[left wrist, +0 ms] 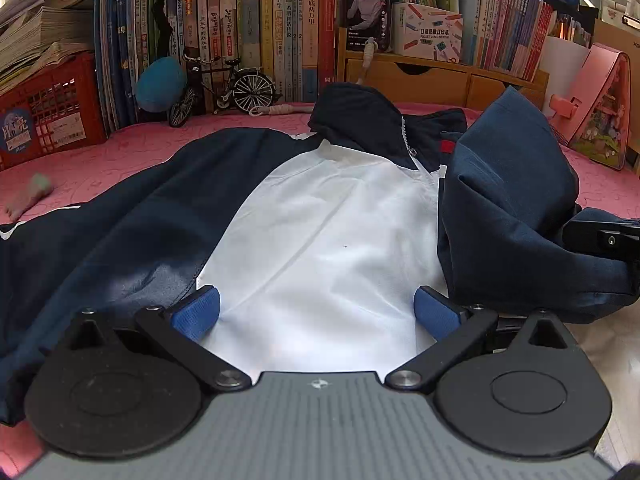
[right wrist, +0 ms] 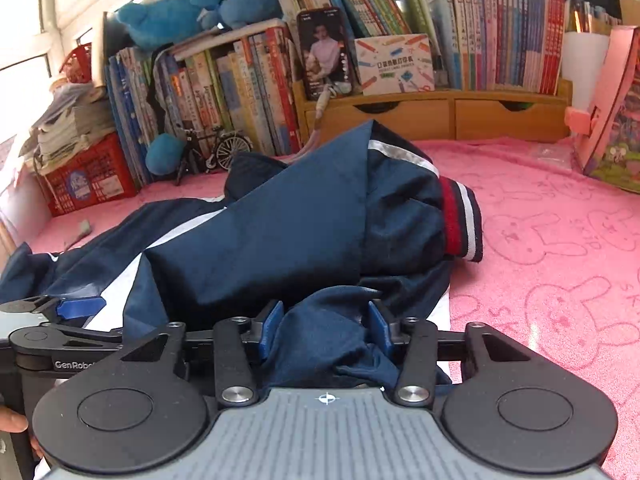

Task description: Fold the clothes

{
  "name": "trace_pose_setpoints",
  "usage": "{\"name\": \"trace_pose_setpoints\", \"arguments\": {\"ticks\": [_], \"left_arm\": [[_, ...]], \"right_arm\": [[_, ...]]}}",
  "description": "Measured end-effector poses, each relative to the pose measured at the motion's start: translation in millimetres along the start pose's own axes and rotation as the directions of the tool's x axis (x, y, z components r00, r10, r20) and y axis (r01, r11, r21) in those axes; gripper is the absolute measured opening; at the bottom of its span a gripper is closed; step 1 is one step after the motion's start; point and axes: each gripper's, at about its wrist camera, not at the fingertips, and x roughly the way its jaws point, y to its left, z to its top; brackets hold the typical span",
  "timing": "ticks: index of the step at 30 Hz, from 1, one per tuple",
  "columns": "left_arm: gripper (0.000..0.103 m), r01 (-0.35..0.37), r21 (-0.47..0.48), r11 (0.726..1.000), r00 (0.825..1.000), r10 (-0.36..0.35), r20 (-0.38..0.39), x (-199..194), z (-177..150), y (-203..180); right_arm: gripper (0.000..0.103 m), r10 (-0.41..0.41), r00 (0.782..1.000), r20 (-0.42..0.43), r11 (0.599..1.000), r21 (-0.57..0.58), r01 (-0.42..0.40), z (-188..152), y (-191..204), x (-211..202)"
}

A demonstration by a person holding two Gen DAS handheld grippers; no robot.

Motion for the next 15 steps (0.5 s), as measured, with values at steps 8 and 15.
{"name": "trace_pose_setpoints", "arguments": {"ticks": [8, 15], "left_arm": [[0.103, 0.001, 0.001, 1.0, 1.0, -0.001, 0.0, 0, 0, 1], [0.103, 0.001, 0.001, 1.0, 1.0, -0.001, 0.001, 0, 0, 1]], "right_arm": [[0.036, 0.111, 0.992, 0.061, 0.975, -0.2, -0.097, -7, 16, -44], [0.096, 0.067, 0.996, 0.066, 0.899, 0.428, -0.089, 41, -67, -7]]}}
